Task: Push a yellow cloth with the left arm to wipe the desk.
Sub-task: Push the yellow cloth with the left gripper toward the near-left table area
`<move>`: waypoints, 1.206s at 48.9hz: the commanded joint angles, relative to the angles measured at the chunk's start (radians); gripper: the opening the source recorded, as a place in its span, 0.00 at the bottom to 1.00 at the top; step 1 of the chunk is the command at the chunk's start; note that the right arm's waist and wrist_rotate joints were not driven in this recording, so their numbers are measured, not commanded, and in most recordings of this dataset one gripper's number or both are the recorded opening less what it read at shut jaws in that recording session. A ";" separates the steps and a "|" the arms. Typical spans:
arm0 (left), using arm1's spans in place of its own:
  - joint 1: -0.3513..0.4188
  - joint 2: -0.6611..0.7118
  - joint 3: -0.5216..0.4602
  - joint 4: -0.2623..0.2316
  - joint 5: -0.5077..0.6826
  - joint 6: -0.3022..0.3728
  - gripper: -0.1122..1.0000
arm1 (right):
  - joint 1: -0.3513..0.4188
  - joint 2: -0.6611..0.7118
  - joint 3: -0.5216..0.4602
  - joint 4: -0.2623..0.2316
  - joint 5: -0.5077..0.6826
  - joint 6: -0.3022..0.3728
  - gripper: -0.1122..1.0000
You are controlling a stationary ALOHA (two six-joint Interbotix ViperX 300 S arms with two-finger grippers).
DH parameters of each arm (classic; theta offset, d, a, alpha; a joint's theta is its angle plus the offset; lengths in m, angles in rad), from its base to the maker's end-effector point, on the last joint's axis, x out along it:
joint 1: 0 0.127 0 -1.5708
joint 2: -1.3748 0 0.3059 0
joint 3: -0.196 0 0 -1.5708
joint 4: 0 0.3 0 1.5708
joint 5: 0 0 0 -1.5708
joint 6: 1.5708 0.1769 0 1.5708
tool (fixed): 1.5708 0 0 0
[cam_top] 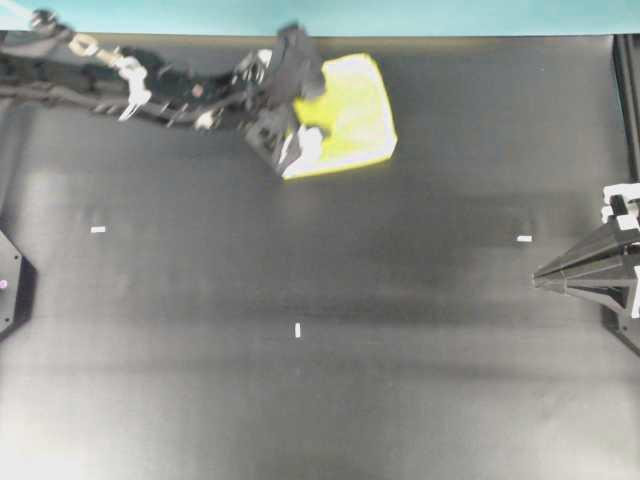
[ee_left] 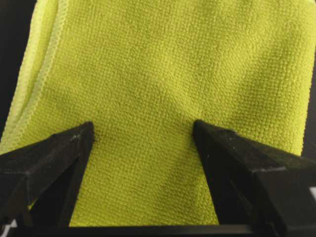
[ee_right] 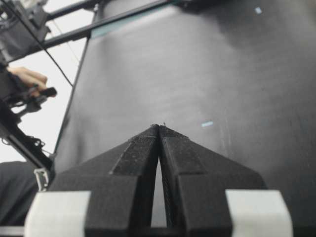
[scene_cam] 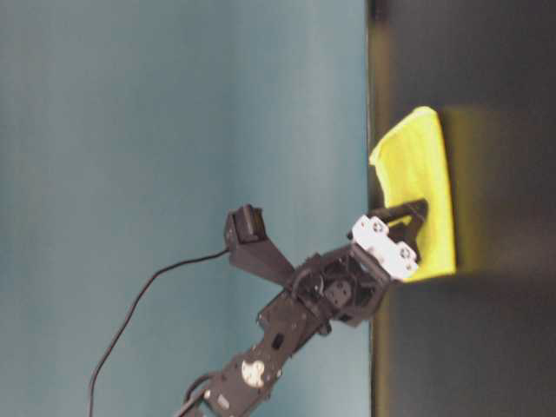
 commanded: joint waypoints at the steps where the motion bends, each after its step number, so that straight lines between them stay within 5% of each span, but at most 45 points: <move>1: -0.040 -0.041 0.054 0.003 0.005 0.012 0.82 | 0.000 0.005 -0.006 0.002 -0.005 0.000 0.11; 32: -0.239 -0.209 0.479 0.003 -0.155 0.008 0.82 | 0.000 -0.012 -0.009 0.002 -0.003 0.000 0.11; 59: -0.560 -0.238 0.574 0.003 -0.155 -0.008 0.82 | 0.000 -0.018 -0.012 0.008 -0.005 0.000 0.11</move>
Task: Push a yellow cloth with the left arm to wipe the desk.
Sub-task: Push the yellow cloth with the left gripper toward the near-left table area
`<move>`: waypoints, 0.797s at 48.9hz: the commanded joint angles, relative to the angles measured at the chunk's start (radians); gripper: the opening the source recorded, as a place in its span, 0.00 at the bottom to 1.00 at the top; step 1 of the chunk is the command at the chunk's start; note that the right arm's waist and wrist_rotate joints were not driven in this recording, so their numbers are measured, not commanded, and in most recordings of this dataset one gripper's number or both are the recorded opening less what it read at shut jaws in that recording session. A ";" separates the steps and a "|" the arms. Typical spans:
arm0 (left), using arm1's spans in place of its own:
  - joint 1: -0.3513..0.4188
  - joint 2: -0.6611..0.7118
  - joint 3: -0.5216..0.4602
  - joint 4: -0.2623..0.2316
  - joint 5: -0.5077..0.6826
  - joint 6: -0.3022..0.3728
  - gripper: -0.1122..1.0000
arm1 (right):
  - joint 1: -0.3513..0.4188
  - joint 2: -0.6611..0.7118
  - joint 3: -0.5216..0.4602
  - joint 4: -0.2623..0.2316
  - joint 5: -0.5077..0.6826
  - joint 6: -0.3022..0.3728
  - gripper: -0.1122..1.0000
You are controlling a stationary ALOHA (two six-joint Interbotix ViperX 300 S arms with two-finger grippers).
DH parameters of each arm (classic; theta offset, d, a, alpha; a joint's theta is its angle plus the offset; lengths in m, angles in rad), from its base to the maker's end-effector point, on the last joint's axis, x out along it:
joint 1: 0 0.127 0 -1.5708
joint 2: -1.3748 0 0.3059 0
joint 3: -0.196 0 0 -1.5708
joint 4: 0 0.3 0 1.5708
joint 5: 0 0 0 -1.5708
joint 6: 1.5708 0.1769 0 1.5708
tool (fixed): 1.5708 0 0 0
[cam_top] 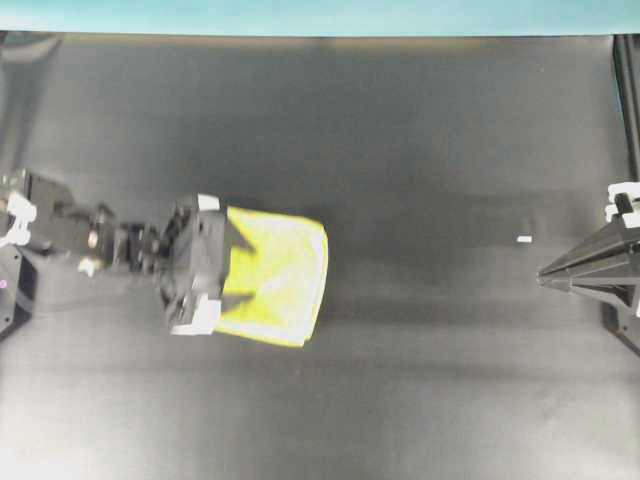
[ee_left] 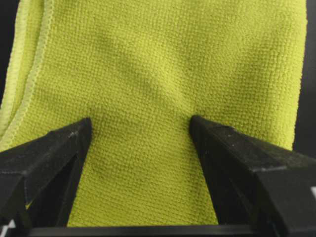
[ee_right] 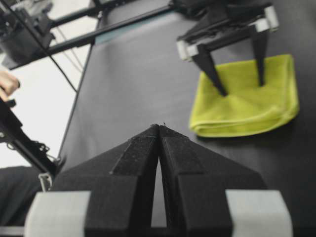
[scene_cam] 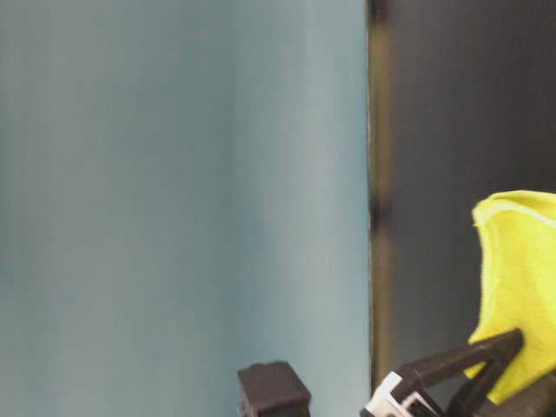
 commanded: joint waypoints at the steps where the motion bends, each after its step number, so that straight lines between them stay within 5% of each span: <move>1: -0.114 0.017 0.069 0.008 0.023 0.002 0.82 | 0.000 0.003 -0.012 0.003 -0.008 0.000 0.11; 39: -0.472 -0.038 0.181 0.006 0.025 -0.221 0.81 | 0.000 -0.005 -0.014 0.006 -0.023 0.000 0.11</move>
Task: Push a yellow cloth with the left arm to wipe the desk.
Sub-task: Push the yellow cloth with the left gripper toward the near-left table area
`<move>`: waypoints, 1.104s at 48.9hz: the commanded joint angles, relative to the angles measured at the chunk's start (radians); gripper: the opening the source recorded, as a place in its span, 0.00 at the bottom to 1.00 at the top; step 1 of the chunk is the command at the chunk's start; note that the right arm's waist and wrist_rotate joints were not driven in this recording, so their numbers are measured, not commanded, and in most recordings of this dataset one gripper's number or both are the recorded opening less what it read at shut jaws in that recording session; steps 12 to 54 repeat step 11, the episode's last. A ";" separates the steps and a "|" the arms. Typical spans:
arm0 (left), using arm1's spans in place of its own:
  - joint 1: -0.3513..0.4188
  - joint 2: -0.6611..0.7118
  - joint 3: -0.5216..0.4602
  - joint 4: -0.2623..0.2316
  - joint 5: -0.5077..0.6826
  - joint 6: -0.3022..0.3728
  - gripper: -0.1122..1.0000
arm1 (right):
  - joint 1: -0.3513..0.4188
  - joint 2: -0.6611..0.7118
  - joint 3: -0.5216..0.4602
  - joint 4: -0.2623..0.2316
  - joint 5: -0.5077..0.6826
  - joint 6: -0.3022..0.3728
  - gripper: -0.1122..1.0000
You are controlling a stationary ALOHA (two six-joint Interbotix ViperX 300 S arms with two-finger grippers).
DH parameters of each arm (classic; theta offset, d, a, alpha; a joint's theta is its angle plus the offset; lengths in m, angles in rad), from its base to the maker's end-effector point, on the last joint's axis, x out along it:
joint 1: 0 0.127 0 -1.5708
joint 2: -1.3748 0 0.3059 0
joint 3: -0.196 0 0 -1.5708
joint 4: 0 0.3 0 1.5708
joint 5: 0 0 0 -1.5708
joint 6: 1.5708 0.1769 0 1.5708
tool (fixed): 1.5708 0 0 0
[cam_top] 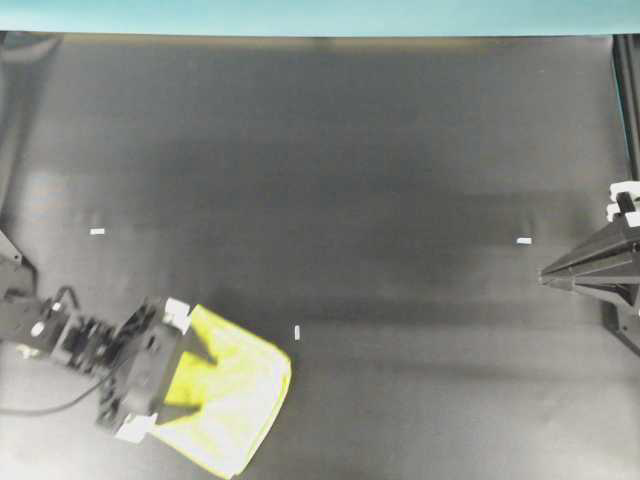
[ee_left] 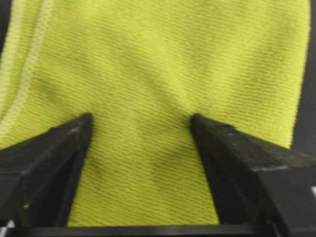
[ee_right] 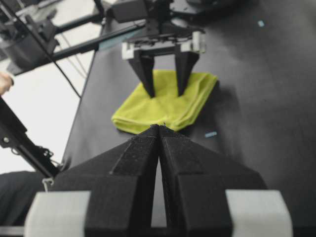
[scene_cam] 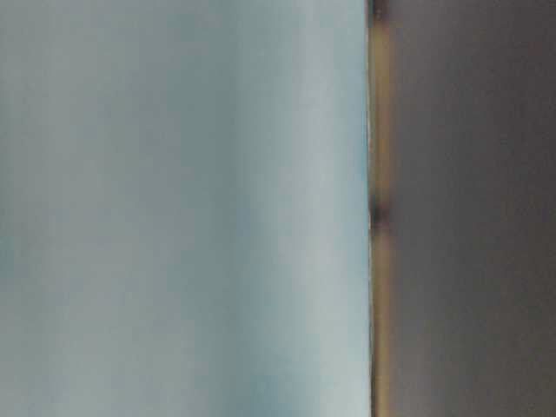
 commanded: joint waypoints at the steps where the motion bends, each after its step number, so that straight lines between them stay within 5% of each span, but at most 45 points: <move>1: -0.095 0.028 0.075 0.008 0.028 -0.037 0.81 | 0.000 0.005 -0.014 0.003 -0.009 0.000 0.11; 54: -0.100 0.008 0.066 0.008 0.025 -0.035 0.81 | 0.000 0.005 -0.014 0.003 -0.009 0.000 0.11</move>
